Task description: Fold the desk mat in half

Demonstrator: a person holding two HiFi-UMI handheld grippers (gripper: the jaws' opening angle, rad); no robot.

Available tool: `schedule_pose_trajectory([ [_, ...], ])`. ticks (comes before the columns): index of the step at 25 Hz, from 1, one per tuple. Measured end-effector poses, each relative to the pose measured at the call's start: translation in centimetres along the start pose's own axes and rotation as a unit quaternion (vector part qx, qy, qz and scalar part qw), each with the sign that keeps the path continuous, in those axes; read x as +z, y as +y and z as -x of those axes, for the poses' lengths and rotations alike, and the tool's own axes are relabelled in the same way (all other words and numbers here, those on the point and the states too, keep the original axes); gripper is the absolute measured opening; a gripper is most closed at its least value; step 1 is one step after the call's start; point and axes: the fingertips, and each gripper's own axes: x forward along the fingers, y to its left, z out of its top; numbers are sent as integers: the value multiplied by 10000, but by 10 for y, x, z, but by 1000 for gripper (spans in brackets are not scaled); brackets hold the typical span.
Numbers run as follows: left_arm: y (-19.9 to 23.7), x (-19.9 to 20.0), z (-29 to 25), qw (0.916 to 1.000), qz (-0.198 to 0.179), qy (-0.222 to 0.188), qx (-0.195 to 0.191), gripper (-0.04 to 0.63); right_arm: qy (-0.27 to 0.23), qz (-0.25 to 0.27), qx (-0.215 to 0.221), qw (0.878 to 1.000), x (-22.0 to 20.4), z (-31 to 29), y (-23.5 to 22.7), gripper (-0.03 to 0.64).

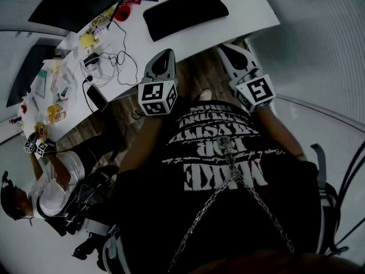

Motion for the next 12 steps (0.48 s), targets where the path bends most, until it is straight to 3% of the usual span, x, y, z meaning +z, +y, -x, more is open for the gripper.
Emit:
schedule_pose_trajectory([
  [12,14,-6,9,9997,127,131,168,8,140,-163,136,9997,-8,-9,7,2],
])
